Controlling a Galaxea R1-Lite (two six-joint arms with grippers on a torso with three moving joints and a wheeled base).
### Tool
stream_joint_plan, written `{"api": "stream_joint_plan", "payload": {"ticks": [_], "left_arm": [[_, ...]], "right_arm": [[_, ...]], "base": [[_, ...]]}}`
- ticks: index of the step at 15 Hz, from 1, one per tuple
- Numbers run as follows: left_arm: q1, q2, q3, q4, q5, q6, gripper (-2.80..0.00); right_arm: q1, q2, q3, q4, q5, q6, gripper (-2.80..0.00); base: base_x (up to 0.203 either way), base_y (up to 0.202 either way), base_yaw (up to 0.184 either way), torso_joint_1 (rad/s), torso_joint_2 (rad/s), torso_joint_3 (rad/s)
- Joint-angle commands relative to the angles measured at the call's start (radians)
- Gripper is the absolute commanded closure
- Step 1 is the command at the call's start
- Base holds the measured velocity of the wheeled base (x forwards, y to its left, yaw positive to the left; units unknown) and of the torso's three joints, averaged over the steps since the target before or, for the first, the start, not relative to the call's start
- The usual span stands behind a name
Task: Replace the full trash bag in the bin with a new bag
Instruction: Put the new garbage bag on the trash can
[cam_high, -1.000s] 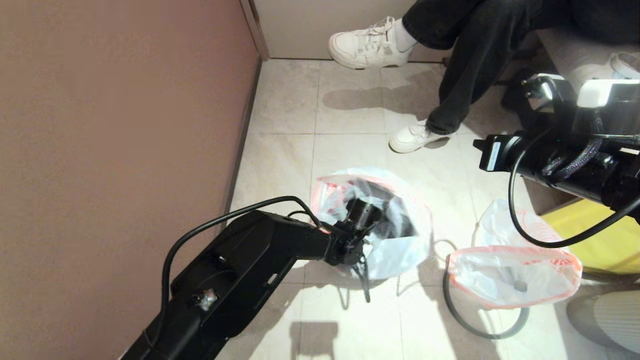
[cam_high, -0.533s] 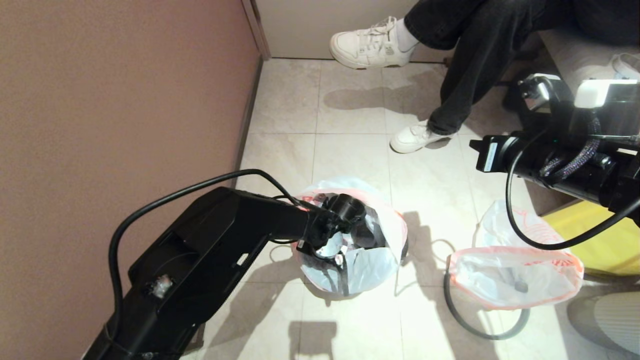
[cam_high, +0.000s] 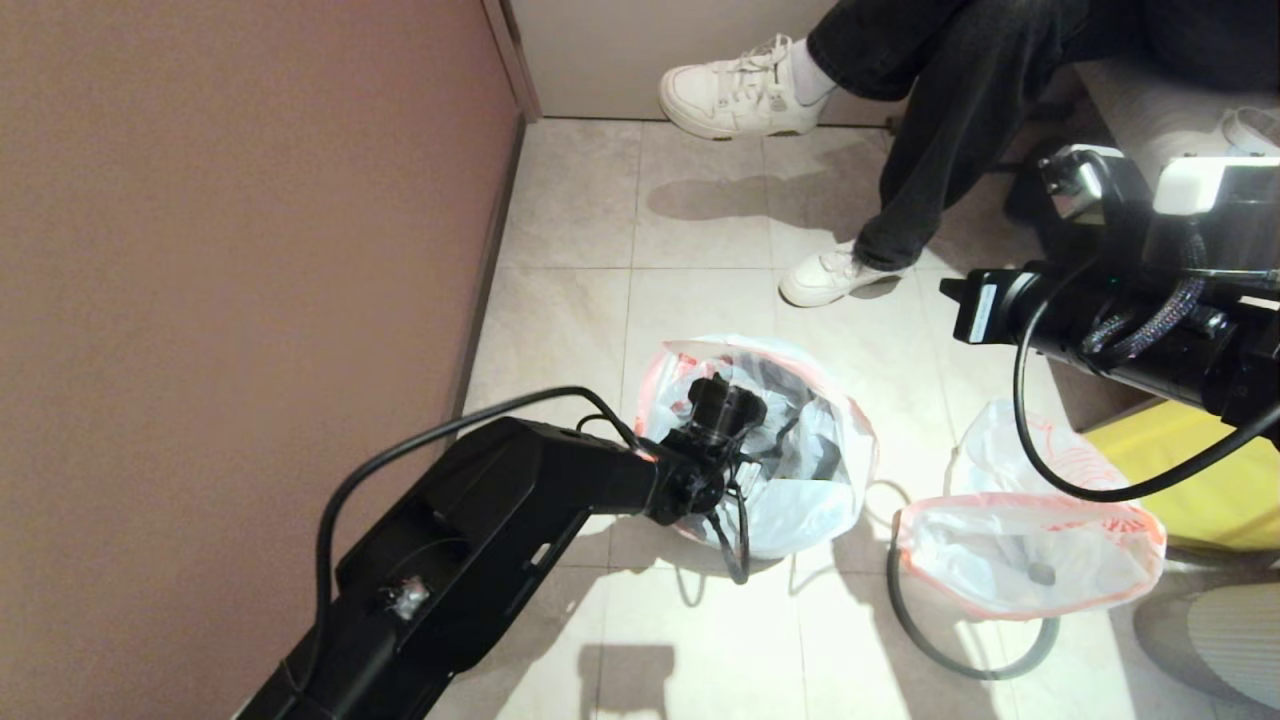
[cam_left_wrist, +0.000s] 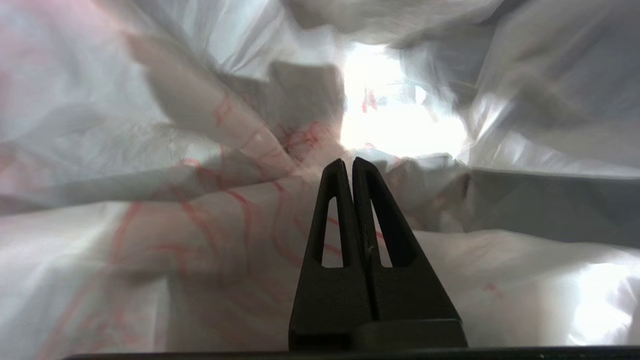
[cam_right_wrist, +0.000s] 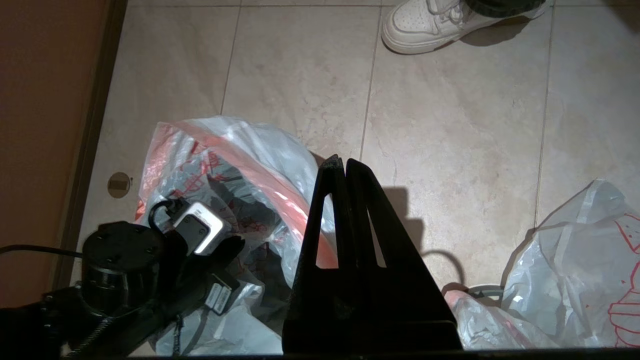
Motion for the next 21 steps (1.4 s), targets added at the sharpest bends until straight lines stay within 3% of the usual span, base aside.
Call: {"api": "stream_joint_plan", "payload": {"ticks": [1, 4, 9, 10, 11, 14, 17, 20, 21], "left_arm": [[-0.013, 0.088, -0.004, -0.233, -0.010, 0.052, 0.00], [-0.019, 0.026, 0.018, -0.281, 0.060, 0.026, 0.00], [0.071, -0.070, 0.101, -0.170, 0.150, 0.019, 0.00], [0.079, -0.077, 0.113, -0.156, 0.214, 0.013, 0.00], [0.087, -0.098, 0.132, -0.153, 0.233, 0.010, 0.00], [0.083, -0.168, 0.196, -0.154, 0.235, -0.009, 0.00], [0.032, -0.168, 0.118, -0.143, 0.204, -0.014, 0.00], [-0.003, -0.098, 0.004, -0.061, 0.150, -0.006, 0.00], [-0.014, -0.093, 0.003, -0.054, 0.097, 0.014, 0.00]], "right_arm": [[-0.009, 0.002, 0.000, -0.001, -0.001, 0.001, 0.00], [0.002, 0.004, 0.002, -0.001, -0.001, 0.000, 0.00], [0.017, -0.010, 0.007, -0.001, -0.002, -0.001, 0.00], [0.017, -0.021, 0.007, -0.001, -0.002, -0.001, 0.00], [0.019, -0.016, 0.007, -0.001, -0.002, -0.002, 0.00], [0.019, -0.026, 0.007, -0.001, -0.002, -0.002, 0.00], [0.020, -0.029, 0.007, -0.001, -0.002, -0.002, 0.00], [0.007, -0.041, 0.002, -0.001, -0.002, -0.002, 0.00], [0.009, -0.039, 0.006, -0.001, -0.002, -0.002, 0.00]], "base": [[0.000, 0.000, 0.000, 0.000, 0.00, 0.000], [0.000, 0.000, 0.000, 0.000, 0.00, 0.000], [0.000, 0.000, 0.000, 0.000, 0.00, 0.000], [0.000, 0.000, 0.000, 0.000, 0.00, 0.000], [0.000, 0.000, 0.000, 0.000, 0.00, 0.000], [0.000, 0.000, 0.000, 0.000, 0.00, 0.000], [0.000, 0.000, 0.000, 0.000, 0.00, 0.000], [0.000, 0.000, 0.000, 0.000, 0.00, 0.000], [0.000, 0.000, 0.000, 0.000, 0.00, 0.000]]}}
